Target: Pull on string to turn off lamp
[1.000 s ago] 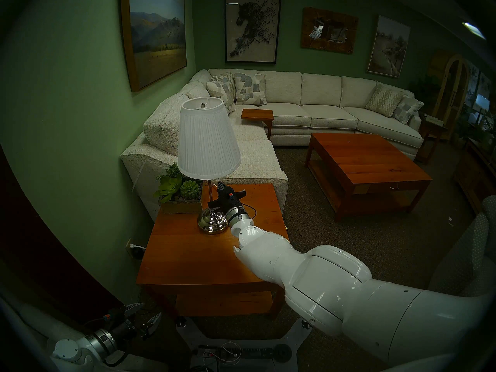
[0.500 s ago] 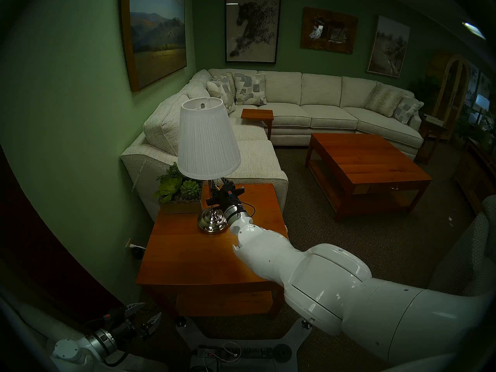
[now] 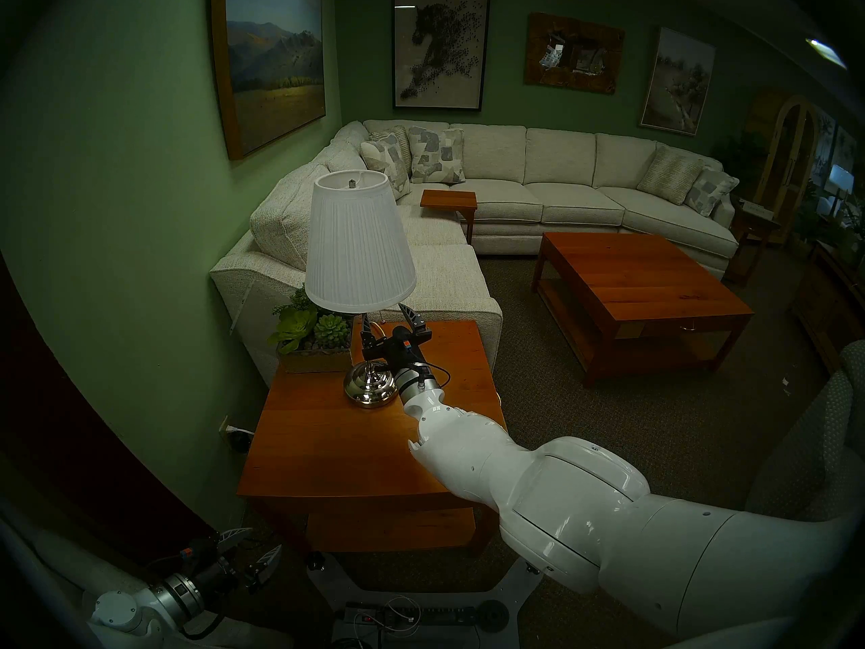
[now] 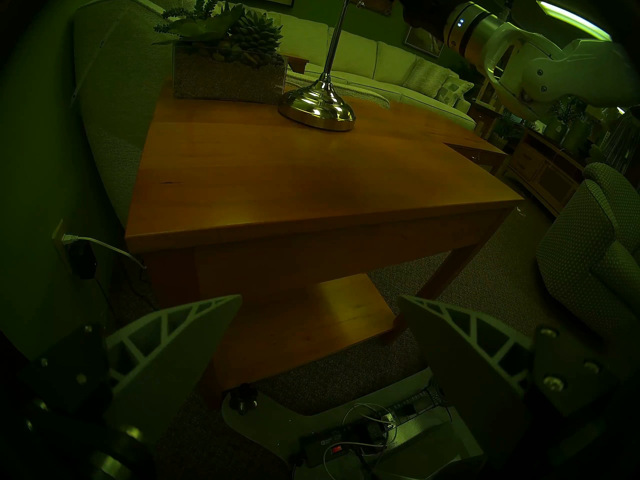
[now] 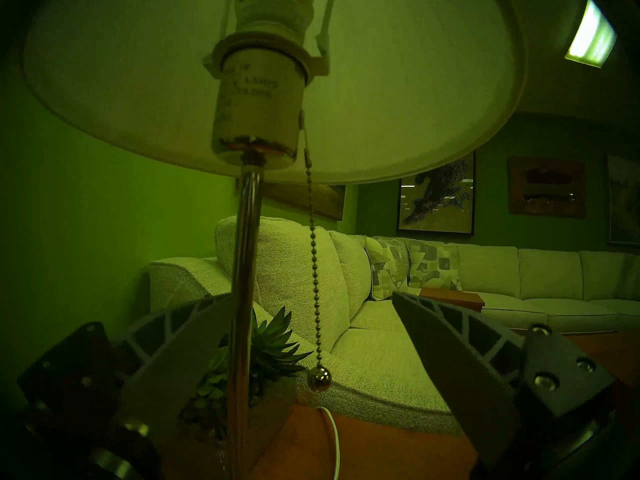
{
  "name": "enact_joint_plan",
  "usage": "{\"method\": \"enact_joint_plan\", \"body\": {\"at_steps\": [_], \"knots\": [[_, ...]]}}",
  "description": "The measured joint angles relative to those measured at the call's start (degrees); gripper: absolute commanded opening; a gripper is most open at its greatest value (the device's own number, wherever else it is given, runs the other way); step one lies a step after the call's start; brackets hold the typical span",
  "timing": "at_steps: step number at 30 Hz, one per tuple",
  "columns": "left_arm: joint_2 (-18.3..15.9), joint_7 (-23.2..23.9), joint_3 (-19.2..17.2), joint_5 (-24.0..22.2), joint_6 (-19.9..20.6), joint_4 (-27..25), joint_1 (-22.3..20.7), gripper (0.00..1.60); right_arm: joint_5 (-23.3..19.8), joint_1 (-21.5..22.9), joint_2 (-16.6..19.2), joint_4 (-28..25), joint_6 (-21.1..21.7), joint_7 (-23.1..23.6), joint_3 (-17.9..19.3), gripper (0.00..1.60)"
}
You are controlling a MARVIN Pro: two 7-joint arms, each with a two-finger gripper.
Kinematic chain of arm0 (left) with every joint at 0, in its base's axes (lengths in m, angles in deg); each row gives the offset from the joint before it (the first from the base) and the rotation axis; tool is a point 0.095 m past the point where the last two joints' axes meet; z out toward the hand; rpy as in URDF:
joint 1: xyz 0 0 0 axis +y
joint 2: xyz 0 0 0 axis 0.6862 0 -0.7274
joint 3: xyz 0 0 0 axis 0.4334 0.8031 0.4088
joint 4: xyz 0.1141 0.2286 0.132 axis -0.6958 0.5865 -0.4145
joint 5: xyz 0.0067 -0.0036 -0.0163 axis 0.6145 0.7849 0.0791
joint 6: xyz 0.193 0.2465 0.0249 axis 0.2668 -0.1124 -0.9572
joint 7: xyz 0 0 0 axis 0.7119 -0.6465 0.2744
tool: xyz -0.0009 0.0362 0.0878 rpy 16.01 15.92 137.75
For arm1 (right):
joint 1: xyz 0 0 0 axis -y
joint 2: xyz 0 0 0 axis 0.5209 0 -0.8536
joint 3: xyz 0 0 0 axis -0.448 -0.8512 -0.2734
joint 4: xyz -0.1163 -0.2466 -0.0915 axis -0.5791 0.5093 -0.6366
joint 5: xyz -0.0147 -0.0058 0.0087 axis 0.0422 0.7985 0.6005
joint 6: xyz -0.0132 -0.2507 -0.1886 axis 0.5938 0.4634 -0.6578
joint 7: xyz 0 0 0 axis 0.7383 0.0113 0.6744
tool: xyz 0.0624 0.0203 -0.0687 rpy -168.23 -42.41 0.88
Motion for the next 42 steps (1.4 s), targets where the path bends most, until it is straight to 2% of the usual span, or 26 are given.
{"method": "enact_joint_plan", "body": {"at_steps": [8,23,32,42], "knots": [[0.00,0.00,0.00,0.00,0.00,-0.04,0.18,1.60,2.83,-4.79,1.63,-5.35,-0.79,-4.91,-1.91,1.60],[-0.02,-0.01,0.02,0.00,0.00,-0.02,0.24,1.60,7.47,-14.84,5.85,-15.92,-1.07,-13.32,-5.93,1.60],[-0.03,-0.01,0.02,0.00,0.00,-0.03,0.27,1.60,13.84,-18.61,9.13,-22.25,-1.17,-21.36,-7.08,1.60],[-0.03,-0.03,-0.01,-0.01,0.00,-0.16,0.36,1.60,20.96,-21.96,12.56,-29.13,-1.34,-31.32,-6.53,1.60]]}}
